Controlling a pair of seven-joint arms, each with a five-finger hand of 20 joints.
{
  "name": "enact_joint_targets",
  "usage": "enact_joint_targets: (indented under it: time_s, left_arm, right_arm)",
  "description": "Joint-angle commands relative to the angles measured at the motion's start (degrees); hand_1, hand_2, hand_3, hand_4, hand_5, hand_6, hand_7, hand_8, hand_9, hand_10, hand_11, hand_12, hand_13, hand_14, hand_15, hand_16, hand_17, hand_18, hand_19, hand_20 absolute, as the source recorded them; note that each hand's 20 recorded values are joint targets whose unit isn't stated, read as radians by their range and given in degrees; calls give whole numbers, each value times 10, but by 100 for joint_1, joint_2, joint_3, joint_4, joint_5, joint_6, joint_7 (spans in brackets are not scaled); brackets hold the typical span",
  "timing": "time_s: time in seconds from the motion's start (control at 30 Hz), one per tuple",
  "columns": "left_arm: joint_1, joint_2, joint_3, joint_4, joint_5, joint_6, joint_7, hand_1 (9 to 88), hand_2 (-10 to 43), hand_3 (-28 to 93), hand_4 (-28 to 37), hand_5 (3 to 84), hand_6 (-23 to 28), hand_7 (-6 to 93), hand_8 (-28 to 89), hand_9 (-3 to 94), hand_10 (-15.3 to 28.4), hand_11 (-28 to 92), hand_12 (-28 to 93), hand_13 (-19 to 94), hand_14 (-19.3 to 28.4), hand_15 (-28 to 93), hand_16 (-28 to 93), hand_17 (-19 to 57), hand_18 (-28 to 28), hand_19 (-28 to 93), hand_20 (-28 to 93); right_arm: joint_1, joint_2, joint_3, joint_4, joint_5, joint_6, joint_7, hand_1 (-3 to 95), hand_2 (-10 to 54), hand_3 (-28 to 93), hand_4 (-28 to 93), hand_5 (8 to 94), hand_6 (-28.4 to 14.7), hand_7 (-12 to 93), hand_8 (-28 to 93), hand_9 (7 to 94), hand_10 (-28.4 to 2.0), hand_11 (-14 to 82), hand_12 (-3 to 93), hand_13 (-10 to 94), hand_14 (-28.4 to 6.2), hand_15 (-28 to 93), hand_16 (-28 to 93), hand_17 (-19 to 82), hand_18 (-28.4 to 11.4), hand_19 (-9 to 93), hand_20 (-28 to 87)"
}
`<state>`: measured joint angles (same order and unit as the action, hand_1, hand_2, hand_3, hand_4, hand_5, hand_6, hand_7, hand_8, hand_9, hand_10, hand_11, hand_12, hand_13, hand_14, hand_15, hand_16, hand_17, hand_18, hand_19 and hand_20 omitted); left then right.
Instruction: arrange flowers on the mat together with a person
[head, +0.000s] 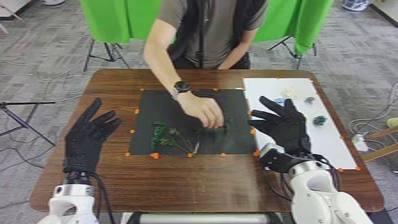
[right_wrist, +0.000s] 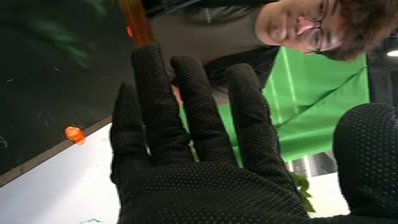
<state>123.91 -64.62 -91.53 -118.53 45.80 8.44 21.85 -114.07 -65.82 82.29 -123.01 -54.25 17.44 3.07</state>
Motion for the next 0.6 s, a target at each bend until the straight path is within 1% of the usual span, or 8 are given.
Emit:
enact_joint_targets:
  time_s: [0.03,0.07,0.1,0.3,0.47,0.53,0.57,0.6]
  left_arm:
    - [37,-33,39,-18,-25,13,-50,190,107,724,-283,318,56,117,-93,369,183,235,108,295,243,471,-77,-41,249,630,-24]
    - [34,-67,23,-13,-3,-22,-81,190,107,725,-283,318,56,117,-93,369,183,235,108,295,243,472,-77,-41,249,630,-24]
    - [35,-30,42,-15,-35,12,-52,191,107,725,-283,318,56,117,-93,369,183,236,109,295,244,472,-77,-41,249,630,-24]
    - [33,-29,41,-16,-31,26,-51,192,107,725,-283,319,58,118,-93,369,183,237,108,295,243,472,-77,-42,249,630,-23]
    - [24,-61,30,-14,-13,-6,-81,193,106,726,-283,319,58,118,-93,369,183,237,108,295,243,473,-77,-42,249,630,-23]
    - [21,-33,48,-13,-32,20,-65,193,107,725,-283,320,58,118,-93,369,183,238,108,295,242,472,-77,-42,249,630,-23]
    - [12,-49,37,-10,-19,7,-79,193,106,725,-283,320,58,118,-93,369,183,237,108,295,242,473,-77,-42,249,630,-23]
    - [22,-39,41,-16,-31,13,-65,193,107,725,-283,320,59,118,-93,369,183,237,108,295,243,473,-77,-42,249,630,-23]
  right_arm:
    - [-89,-17,27,-29,-84,-91,28,84,163,698,-282,461,-18,120,-119,509,-193,149,144,391,-213,446,108,31,-216,458,171]
    - [-103,-6,25,-37,-73,-79,14,83,163,699,-282,461,-18,120,-119,510,-193,149,143,391,-213,445,108,31,-215,458,171]
    - [-99,-16,34,-32,-76,-101,21,83,163,699,-282,461,-18,120,-119,509,-192,148,143,391,-214,445,108,31,-215,458,171]
    - [-120,-15,56,-43,-101,-123,18,84,163,697,-282,462,-18,121,-120,509,-191,149,144,391,-214,444,108,31,-215,458,171]
    - [-141,-4,72,-54,-119,-121,8,85,162,697,-281,462,-18,121,-120,510,-192,150,144,391,-214,445,108,31,-216,459,171]
    - [-147,1,76,-60,-127,-113,0,84,162,698,-280,463,-18,122,-120,510,-191,150,144,392,-214,445,108,31,-216,459,171]
    - [-144,6,72,-64,-148,-101,1,85,162,699,-280,463,-18,122,-120,510,-191,150,144,392,-214,446,109,31,-216,459,171]
    - [-135,22,54,-72,-206,-51,5,85,161,699,-280,463,-18,123,-120,511,-192,151,144,392,-214,445,109,31,-215,459,171]
